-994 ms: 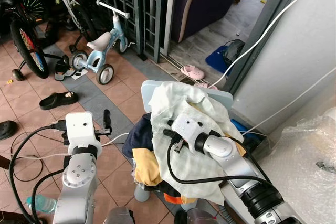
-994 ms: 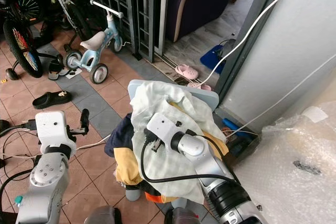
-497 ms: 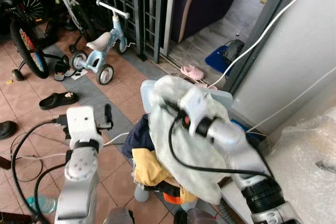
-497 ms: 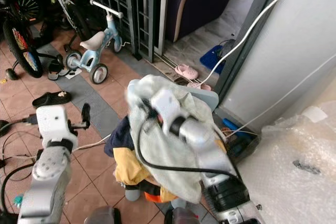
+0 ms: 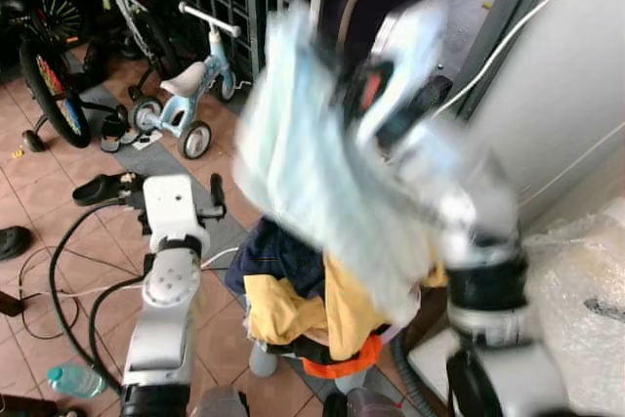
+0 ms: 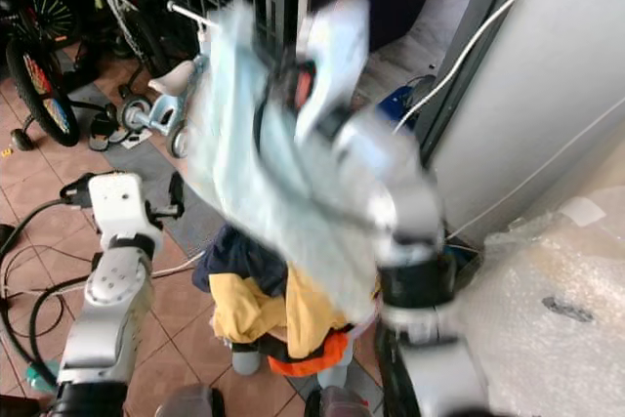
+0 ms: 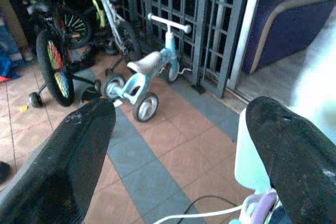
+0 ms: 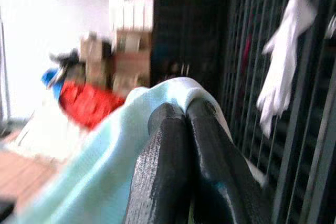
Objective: Clothes washing
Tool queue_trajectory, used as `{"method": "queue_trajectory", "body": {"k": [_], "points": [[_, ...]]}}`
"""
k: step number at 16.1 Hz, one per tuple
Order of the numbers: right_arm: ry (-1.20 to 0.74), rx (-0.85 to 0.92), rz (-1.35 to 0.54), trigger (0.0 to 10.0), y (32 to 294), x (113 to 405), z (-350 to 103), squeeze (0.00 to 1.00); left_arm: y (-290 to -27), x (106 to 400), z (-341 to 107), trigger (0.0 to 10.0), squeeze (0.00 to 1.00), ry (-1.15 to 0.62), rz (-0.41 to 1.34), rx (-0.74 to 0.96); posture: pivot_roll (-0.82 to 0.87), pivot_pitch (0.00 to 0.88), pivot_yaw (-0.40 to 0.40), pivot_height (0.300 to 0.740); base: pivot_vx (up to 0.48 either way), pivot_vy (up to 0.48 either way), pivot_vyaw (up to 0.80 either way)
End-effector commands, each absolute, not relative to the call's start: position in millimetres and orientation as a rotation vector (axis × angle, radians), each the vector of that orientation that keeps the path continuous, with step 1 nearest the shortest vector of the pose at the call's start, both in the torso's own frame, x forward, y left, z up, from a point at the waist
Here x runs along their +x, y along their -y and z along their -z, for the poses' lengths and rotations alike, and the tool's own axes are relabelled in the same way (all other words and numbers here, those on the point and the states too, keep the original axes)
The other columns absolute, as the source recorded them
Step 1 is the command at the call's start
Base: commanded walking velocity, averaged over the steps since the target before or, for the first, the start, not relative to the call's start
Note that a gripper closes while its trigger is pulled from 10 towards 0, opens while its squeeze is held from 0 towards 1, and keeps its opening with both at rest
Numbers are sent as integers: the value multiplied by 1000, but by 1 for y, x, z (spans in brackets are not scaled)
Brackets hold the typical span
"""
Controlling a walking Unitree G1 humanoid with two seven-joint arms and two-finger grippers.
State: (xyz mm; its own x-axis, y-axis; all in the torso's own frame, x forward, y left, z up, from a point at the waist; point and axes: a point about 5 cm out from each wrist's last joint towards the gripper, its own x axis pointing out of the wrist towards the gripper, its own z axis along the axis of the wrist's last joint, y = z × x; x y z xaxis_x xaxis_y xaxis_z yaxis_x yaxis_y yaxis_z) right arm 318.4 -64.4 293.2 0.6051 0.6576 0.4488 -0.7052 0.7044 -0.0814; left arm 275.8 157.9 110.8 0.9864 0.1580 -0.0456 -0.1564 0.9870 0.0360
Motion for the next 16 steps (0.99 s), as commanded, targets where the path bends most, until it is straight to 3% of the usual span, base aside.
{"method": "queue_trajectory", "body": {"k": [1, 4, 7, 9, 11, 12, 13, 14, 16], "points": [[573, 122, -754, 0, 71, 320, -319, 0, -156, 279, -109, 10000, 0, -50, -158, 31, -14, 0, -49, 740, 0, 0, 0], [679, 105, -698, 0, 78, 326, -351, 0, -151, 283, -109, 10000, 0, -41, -152, 23, -21, 0, -49, 740, 0, 0, 0], [823, -7, -433, 0, 114, 340, -399, 0, -138, 292, -114, 10000, 0, -13, -130, 40, -24, 0, -50, 740, 0, 0, 0], [771, -24, -333, 0, 131, 348, -390, 0, -134, 292, -117, 10000, 0, 13, -111, 47, -28, 0, -48, 740, 0, 0, 0], [598, -51, -204, 0, 156, 352, -332, 0, -138, 286, -113, 10000, 0, 4, -114, 60, -31, 0, -34, 740, 0, 0, 0], [527, -50, -171, 3412, 162, 350, -307, 0, -139, 285, -112, 10000, 0, 1, -108, 76, -32, 0, -26, 740, 0, 0, 0], [494, -78, -159, 3843, 163, 345, -292, 0, -139, 284, -112, 10000, 0, -1, -103, 83, -34, 0, -18, 740, 0, 0, 0], [443, -90, -145, 10000, 165, 338, -272, 0, -140, 283, -111, 10000, 0, -5, -95, 93, -37, 0, -9, 740, 0, 0, 0], [386, -55, -118, 10000, 167, 331, -254, 0, -140, 281, -111, 10000, 0, -7, -78, 105, -40, 0, 2, 740, 0, -161, -219]]}}
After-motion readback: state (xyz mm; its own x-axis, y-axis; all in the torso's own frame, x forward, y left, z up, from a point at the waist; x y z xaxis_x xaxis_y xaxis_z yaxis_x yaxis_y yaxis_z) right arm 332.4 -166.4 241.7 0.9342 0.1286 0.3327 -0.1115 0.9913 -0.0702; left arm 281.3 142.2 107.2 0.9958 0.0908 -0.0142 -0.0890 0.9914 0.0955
